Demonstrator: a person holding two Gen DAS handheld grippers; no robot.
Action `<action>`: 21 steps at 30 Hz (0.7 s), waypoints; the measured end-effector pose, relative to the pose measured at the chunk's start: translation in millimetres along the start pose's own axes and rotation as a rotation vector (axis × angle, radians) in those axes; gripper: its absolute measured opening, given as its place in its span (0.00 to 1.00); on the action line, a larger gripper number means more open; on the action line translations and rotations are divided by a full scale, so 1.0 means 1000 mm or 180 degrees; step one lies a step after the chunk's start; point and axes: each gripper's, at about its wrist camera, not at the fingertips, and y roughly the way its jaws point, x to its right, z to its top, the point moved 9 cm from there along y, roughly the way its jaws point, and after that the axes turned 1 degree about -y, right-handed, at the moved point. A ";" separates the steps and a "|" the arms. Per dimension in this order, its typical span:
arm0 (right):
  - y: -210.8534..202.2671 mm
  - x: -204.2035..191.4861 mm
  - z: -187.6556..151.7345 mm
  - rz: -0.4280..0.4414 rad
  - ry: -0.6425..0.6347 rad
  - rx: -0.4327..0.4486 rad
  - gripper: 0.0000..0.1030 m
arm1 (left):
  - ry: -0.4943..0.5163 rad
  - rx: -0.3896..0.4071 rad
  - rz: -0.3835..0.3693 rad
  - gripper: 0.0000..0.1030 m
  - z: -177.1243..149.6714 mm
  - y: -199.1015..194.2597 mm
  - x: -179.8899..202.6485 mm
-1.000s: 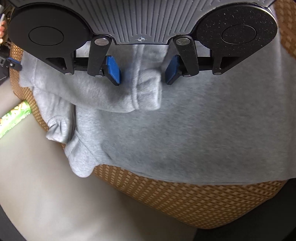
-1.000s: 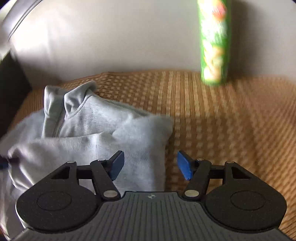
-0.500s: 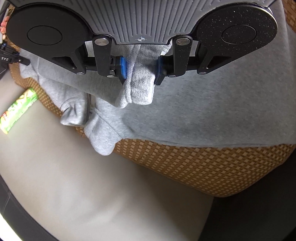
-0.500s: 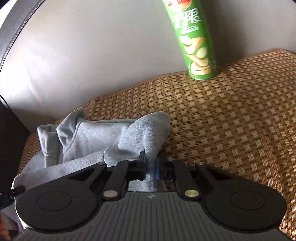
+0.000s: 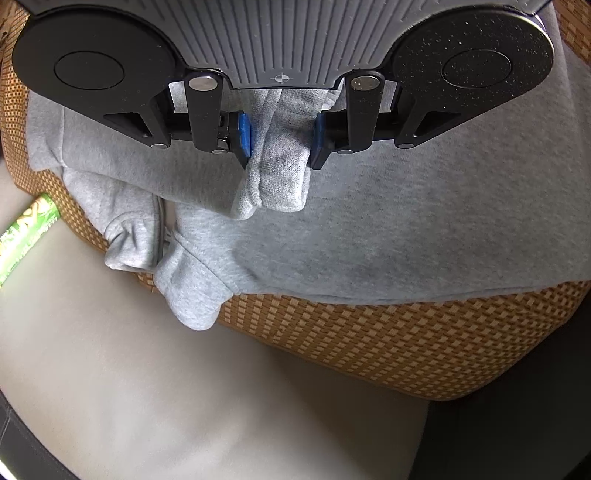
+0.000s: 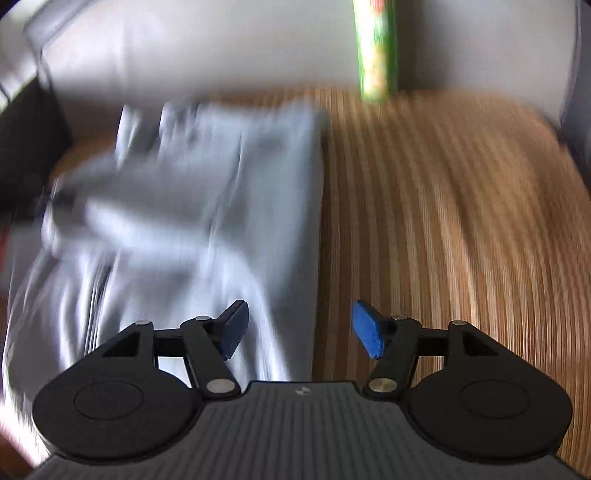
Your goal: Fold clothes
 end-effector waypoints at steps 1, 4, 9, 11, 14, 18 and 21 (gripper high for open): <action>-0.002 -0.001 -0.017 -0.0009 0.0019 -0.0124 0.65 | 0.0000 0.0011 -0.0011 0.31 0.001 -0.001 0.000; -0.007 -0.005 -0.068 -0.0034 0.0075 -0.0496 0.04 | 0.0021 0.0008 -0.0021 0.31 0.003 -0.001 0.000; -0.016 -0.009 -0.072 -0.0080 0.0133 -0.0413 0.04 | 0.0106 0.0140 -0.0096 0.31 0.014 -0.009 0.007; -0.016 -0.011 -0.073 -0.0056 0.0057 -0.0446 0.04 | 0.0165 0.0094 0.0033 0.32 0.013 0.005 0.005; 0.000 -0.020 -0.081 -0.0027 -0.0144 -0.0662 0.08 | 0.0228 -0.0168 0.0260 0.46 0.002 0.036 -0.003; 0.004 -0.029 -0.074 -0.0042 -0.0364 -0.0766 0.25 | 0.0151 -0.0127 0.0155 0.57 0.007 0.009 0.004; -0.030 -0.038 -0.052 -0.0029 -0.0447 -0.0397 0.38 | 0.0125 0.0112 -0.0019 0.67 0.008 -0.046 0.003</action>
